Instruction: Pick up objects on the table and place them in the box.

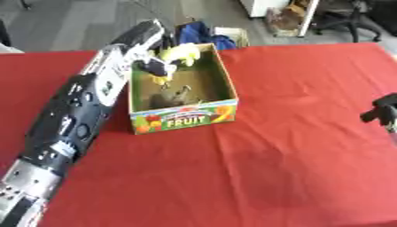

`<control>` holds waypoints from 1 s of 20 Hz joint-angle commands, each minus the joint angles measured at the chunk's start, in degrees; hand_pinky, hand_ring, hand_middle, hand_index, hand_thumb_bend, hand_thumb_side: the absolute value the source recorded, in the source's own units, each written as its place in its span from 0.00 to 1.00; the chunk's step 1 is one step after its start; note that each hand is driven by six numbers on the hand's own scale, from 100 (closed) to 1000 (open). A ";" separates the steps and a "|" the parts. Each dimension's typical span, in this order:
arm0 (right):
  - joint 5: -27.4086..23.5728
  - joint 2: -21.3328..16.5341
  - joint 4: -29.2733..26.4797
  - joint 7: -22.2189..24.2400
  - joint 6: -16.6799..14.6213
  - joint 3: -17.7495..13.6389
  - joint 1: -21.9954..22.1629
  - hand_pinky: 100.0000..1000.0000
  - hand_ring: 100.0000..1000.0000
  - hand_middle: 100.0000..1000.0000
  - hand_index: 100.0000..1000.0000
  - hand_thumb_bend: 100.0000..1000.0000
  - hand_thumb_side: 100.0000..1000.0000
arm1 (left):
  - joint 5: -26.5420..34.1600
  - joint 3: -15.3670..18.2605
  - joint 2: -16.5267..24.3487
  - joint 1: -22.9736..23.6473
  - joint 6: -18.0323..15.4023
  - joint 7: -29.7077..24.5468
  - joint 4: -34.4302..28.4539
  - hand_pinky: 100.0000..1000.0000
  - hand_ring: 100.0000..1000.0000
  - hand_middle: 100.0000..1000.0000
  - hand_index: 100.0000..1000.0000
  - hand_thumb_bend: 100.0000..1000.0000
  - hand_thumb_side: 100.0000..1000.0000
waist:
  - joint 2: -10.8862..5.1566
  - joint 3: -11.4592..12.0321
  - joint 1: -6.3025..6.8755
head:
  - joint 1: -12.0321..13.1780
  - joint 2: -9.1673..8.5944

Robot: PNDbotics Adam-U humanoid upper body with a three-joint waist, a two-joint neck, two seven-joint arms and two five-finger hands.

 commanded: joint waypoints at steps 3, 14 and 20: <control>-0.16 -0.70 -0.38 0.11 -0.15 -0.45 -0.64 0.61 0.50 0.43 0.60 0.00 0.23 | 0.04 1.19 0.08 -0.51 0.00 1.17 1.40 0.62 0.57 0.58 0.67 0.48 0.00 | -0.66 -0.01 -0.31 | -0.01 0.07; 0.12 -0.66 -0.21 -0.10 -0.25 -0.91 -0.14 0.61 0.50 0.43 0.60 0.00 0.23 | 17.52 2.92 3.49 2.04 3.19 4.27 -7.72 0.69 0.65 0.65 0.72 0.60 0.44 | -0.41 1.41 -0.40 | -0.94 -0.12; 0.30 -1.02 -0.24 -0.79 -0.34 -1.61 0.52 0.61 0.50 0.43 0.61 0.00 0.24 | 43.08 5.33 10.45 9.96 8.38 10.38 -27.91 0.65 0.58 0.58 0.67 0.42 0.31 | -0.39 3.41 -0.23 | -1.55 0.44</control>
